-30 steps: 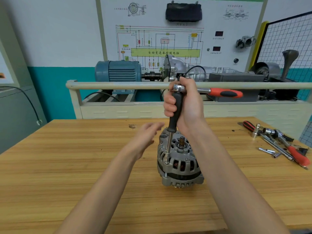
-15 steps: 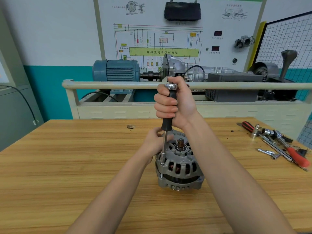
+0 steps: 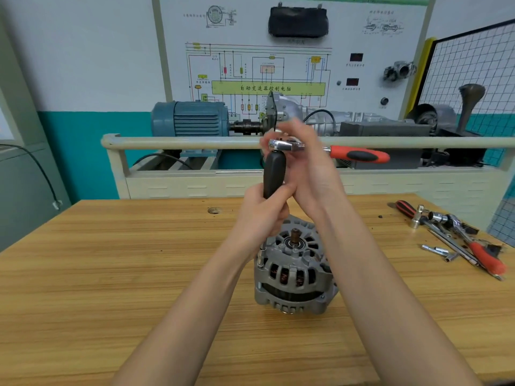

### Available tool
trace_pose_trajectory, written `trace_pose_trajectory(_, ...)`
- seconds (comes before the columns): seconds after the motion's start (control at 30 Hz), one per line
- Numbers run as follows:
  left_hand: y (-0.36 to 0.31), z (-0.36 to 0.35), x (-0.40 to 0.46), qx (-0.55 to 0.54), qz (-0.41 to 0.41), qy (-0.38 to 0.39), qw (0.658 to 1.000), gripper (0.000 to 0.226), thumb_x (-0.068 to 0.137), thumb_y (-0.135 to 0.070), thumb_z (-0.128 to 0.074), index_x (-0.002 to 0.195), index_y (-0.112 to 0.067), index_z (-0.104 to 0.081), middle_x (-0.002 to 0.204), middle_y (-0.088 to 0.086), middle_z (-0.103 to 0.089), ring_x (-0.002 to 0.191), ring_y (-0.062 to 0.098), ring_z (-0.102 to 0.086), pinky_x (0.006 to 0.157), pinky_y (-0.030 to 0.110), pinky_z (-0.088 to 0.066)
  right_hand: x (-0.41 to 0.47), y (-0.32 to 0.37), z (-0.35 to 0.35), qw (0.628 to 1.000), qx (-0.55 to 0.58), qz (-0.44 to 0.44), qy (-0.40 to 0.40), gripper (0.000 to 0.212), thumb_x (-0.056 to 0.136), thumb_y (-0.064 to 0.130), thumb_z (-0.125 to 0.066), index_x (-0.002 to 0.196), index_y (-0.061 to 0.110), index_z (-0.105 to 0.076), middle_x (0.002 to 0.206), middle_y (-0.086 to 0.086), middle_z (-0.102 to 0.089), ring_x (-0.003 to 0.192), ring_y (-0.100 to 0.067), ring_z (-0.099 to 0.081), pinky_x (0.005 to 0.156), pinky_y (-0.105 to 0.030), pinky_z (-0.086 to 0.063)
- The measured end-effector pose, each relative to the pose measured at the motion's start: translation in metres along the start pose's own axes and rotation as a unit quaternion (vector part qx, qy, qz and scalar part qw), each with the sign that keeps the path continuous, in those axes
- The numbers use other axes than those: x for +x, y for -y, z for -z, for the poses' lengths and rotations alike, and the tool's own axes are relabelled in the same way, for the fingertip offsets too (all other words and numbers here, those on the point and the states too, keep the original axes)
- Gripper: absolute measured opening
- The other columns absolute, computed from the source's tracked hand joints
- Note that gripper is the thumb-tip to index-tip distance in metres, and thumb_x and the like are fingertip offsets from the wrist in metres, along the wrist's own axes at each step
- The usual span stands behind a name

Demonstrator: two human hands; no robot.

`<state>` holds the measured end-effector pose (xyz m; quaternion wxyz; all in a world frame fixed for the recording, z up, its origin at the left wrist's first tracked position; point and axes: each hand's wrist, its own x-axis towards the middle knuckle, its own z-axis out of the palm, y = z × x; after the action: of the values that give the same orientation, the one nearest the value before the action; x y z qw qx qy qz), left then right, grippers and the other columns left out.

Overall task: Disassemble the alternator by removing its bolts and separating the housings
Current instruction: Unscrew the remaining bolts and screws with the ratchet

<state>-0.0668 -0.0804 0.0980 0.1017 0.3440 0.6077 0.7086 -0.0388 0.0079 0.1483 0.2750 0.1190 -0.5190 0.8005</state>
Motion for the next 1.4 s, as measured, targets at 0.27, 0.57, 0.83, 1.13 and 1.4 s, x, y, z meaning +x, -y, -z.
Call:
trace_pose_trajectory(0.27,0.003,0.003,0.003,-0.029,-0.008,-0.098,0.995,0.035,0.096,-0.014,-0.052,0.065,-0.015,-0.034,0.040,-0.010,-0.034,0.034,0.006,-0.022,0.035,0.017,-0.020,-0.030,0.012,-0.007,0.964,0.046,0.260,0.004,0.036,0.091,0.015,-0.046,0.056,0.013,-0.050,0.054,0.002,-0.051,0.065,-0.019,-0.061,0.078,-0.032,-0.050)
trace_pose_trajectory(0.57,0.005,0.008,-0.002,-0.018,-0.030,-0.061,0.998,0.040,0.094,-0.010,-0.052,0.059,-0.018,-0.035,0.042,-0.009,-0.033,0.036,0.007,-0.023,0.037,0.017,-0.021,-0.023,0.014,-0.012,0.947,0.220,0.232,0.040,0.046,0.088,0.009,-0.036,0.043,0.019,-0.040,0.041,0.004,-0.032,0.042,-0.014,-0.030,0.051,-0.028,-0.037)
trace_pose_trajectory(0.83,-0.015,0.015,0.010,-0.022,-0.031,0.047,0.998,0.041,0.082,-0.009,-0.063,0.046,-0.020,-0.047,0.043,0.001,-0.048,0.040,0.014,-0.041,0.044,0.020,-0.039,0.004,0.019,0.010,0.896,0.437,0.038,-0.066,0.037,0.078,0.009,-0.043,0.042,0.016,-0.034,0.038,0.005,-0.026,0.033,-0.011,-0.026,0.037,-0.020,-0.029)
trace_pose_trajectory(1.13,-0.020,0.003,0.013,-0.062,0.009,0.045,0.997,0.058,0.094,-0.008,-0.051,0.044,-0.026,-0.029,0.040,-0.006,-0.022,0.032,0.009,-0.016,0.038,0.014,-0.019,0.048,-0.006,0.022,0.857,0.502,-0.116,0.003,0.039,0.086,0.013,-0.046,0.048,0.012,-0.038,0.037,0.003,-0.036,0.030,-0.012,-0.037,0.036,-0.022,-0.036)
trace_pose_trajectory(1.4,-0.015,0.004,0.017,-0.065,0.009,-0.007,0.998,0.052,0.092,-0.003,-0.049,0.048,-0.022,-0.030,0.041,-0.004,-0.023,0.033,0.010,-0.016,0.038,0.014,-0.018,0.051,-0.021,0.026,0.870,0.478,-0.082,0.091,0.028,0.078,-0.001,-0.067,0.058,0.005,-0.048,0.047,-0.007,-0.049,0.047,-0.023,-0.055,0.059,-0.032,-0.052)
